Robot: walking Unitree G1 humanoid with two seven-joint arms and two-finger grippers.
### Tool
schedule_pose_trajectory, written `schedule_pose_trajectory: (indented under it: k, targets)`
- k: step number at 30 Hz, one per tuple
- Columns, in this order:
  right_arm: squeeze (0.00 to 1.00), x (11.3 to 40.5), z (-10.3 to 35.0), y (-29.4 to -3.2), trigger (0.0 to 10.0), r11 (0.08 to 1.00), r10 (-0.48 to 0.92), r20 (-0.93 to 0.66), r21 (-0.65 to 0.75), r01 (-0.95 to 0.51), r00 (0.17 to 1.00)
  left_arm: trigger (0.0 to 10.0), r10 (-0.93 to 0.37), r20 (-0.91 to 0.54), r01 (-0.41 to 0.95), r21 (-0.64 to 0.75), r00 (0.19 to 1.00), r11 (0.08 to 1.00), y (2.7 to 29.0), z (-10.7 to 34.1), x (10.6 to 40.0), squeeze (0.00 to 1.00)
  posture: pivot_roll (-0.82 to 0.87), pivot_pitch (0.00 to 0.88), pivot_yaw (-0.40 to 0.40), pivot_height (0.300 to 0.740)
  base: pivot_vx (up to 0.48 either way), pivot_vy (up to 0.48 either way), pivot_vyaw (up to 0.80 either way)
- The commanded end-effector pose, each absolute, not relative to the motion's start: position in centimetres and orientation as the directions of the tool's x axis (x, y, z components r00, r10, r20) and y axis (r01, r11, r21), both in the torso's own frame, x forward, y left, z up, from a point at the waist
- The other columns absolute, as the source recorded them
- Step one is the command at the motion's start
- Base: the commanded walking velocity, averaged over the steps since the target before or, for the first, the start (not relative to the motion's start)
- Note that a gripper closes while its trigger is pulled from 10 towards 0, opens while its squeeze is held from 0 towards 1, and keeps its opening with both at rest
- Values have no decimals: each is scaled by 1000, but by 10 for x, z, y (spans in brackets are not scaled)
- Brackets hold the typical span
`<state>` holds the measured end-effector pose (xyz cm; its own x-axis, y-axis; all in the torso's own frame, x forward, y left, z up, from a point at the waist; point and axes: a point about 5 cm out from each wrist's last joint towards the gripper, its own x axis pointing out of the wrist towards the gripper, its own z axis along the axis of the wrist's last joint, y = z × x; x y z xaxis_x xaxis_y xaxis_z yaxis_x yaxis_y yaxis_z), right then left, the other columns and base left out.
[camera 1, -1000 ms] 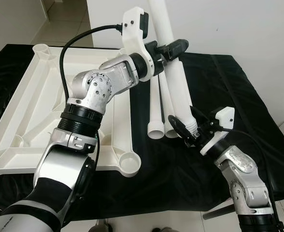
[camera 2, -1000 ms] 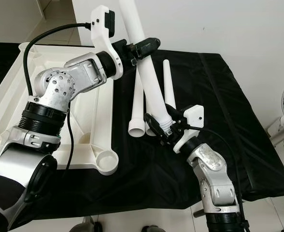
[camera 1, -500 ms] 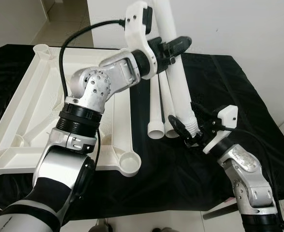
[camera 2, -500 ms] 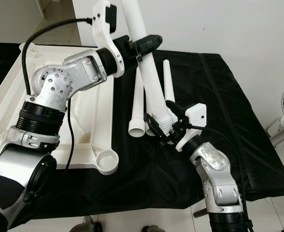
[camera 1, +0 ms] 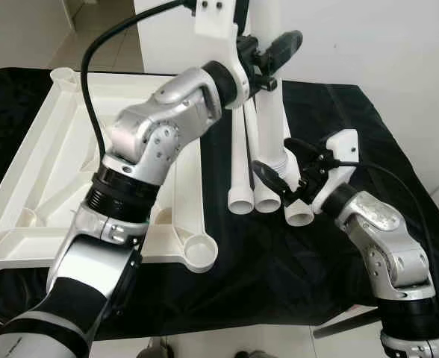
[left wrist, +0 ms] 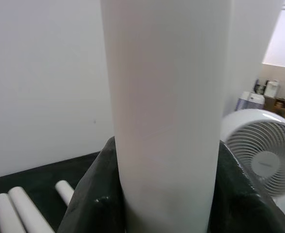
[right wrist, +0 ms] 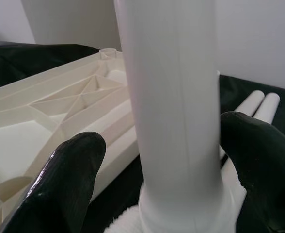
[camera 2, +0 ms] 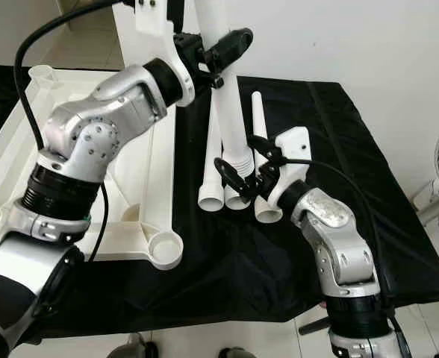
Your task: Building children table
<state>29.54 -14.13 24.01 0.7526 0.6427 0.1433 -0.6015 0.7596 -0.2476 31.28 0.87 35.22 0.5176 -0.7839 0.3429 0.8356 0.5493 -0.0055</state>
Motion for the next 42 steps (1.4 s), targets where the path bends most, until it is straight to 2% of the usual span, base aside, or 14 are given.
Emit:
schedule_pose_trajectory:
  k: [1,5,14,15,17,18,21,22,29,30,32,33,34,42]
  targets:
    - [0,297,236,-140,10000,753,648,112,-247,-610,754,10000,-865,362,909,97,348,407,1,358,297,0,-2,101,-27,740,0,0,0]
    - [0,302,245,-135,10000,744,653,109,-278,-608,749,10000,-873,355,910,117,335,397,-5,354,292,0,-1,100,-28,740,0,0,0]
    - [0,314,248,-139,10000,772,602,79,-311,-554,795,10000,-884,360,916,149,300,372,-12,353,285,0,3,99,-24,740,0,0,0]
    - [0,315,249,-139,2902,775,597,77,-313,-550,798,10000,-885,358,918,150,297,368,-13,352,284,0,3,99,-24,740,0,0,0]
    - [0,316,249,-139,2902,775,596,77,-314,-548,800,10000,-887,356,918,151,295,366,-14,351,284,0,3,99,-24,740,0,0,0]
    - [0,316,249,-139,2353,777,591,74,-318,-543,803,10000,-888,355,919,153,293,364,-14,350,283,0,2,99,-24,740,0,0,0]
    - [0,317,250,-139,2314,780,587,71,-318,-539,807,10000,-889,353,919,153,293,364,-15,349,283,0,1,97,-24,740,0,0,0]
    - [0,317,249,-139,0,776,586,63,-329,-537,808,10000,-889,353,919,155,292,363,-15,349,283,0,1,97,-24,740,0,0,0]
    - [0,318,249,-140,0,776,571,50,-358,-519,819,10000,-892,353,919,168,282,357,-18,348,281,0,-2,95,-23,740,0,0,0]
    - [0,319,250,-141,4196,780,564,53,-361,-511,824,10000,-893,358,926,154,274,346,-18,348,279,0,-4,93,-23,740,0,0,0]
    - [0,319,250,-141,4196,780,564,53,-361,-511,824,10000,-893,358,926,154,274,346,-18,348,279,0,-4,93,-23,740,0,0,0]
    - [0,320,250,-141,8863,786,556,54,-360,-503,830,10000,-893,362,931,142,268,337,-18,348,279,565,-4,93,-23,740,0,0,0]
    - [0,322,250,-142,10000,804,536,67,-346,-484,842,10000,-893,371,940,123,254,318,-18,349,277,1000,-4,93,-23,740,0,0,0]
    - [0,330,255,-148,10000,896,421,163,-225,-382,892,10000,-892,384,957,66,238,283,-16,348,274,1000,4,91,-23,740,0,0,0]
